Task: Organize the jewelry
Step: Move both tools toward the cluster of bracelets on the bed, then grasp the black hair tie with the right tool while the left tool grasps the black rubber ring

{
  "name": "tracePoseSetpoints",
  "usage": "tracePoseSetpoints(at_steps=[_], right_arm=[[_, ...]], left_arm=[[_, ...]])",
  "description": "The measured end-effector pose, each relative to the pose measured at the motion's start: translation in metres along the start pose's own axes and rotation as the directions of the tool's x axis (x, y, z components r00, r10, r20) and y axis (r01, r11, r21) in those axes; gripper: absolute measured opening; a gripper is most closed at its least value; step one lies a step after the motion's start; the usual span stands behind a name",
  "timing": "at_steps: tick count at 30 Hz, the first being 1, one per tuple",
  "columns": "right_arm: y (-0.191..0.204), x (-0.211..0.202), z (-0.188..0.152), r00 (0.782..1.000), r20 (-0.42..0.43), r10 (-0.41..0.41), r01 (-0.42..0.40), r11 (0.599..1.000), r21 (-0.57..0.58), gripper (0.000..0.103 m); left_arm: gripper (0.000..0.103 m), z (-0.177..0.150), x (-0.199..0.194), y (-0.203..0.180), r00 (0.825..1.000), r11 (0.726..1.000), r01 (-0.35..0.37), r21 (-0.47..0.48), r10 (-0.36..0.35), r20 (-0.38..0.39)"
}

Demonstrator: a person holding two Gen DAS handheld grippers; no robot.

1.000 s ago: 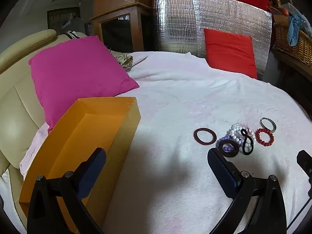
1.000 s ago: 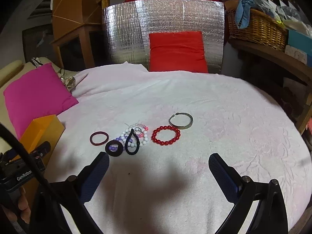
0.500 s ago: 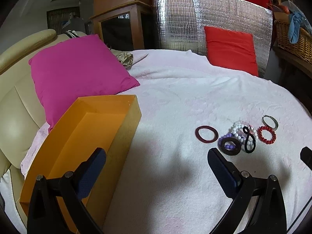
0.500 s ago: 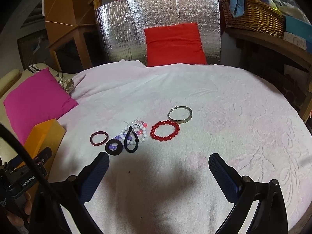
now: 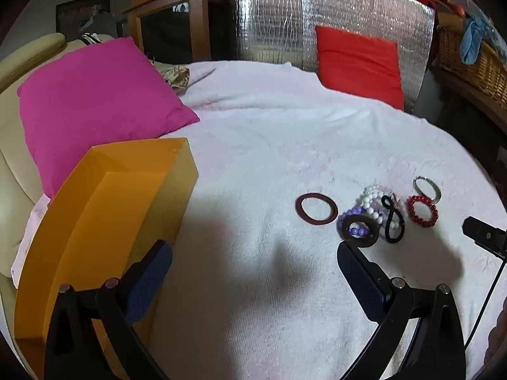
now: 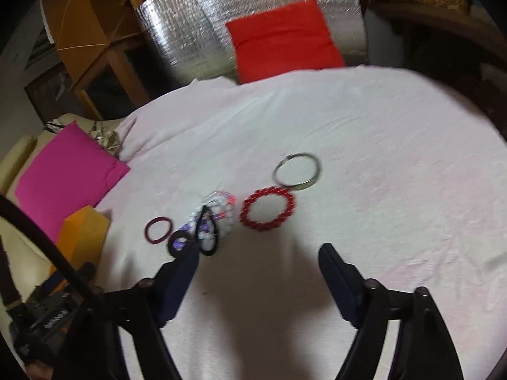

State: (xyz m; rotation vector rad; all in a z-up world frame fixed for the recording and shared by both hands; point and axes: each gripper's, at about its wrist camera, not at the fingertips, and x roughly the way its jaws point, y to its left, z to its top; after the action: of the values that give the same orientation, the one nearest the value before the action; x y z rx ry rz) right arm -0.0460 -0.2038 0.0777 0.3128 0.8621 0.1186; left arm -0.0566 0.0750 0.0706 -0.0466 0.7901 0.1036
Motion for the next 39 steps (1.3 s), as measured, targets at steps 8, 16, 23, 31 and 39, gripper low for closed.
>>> tracePoseSetpoints(at_steps=[8, 16, 23, 31, 39], right_arm=[[0.036, 0.048, 0.000, 0.994, -0.080, 0.076, -0.082, 0.994, -0.078, 0.051], [0.040, 0.096, 0.000, 0.987, -0.146, 0.069, -0.082, 0.993, -0.082, 0.015], [0.032, 0.087, 0.004, 0.991, -0.110, 0.082, -0.088, 0.995, -0.051, 0.007], [-0.005, 0.056, 0.013, 0.991, -0.063, 0.120, -0.118, 0.992, 0.036, 0.007], [-0.030, 0.044, 0.016, 0.991, -0.057, 0.118, -0.115, 0.991, 0.064, 0.007]], left_arm=[[0.103, 0.000, 0.012, 0.009, 0.999, 1.000, -0.024, 0.002, 0.024, -0.041], [0.103, 0.003, 0.021, 0.016, 0.998, 1.000, -0.001, -0.016, 0.000, -0.070], [0.103, 0.006, 0.028, -0.004, 0.995, 0.998, 0.057, 0.010, -0.056, -0.082], [0.103, 0.012, 0.039, -0.045, 0.988, 0.987, 0.142, 0.073, -0.138, -0.066], [0.069, 0.008, 0.067, -0.076, 0.958, 0.962, 0.252, 0.107, -0.232, -0.170]])
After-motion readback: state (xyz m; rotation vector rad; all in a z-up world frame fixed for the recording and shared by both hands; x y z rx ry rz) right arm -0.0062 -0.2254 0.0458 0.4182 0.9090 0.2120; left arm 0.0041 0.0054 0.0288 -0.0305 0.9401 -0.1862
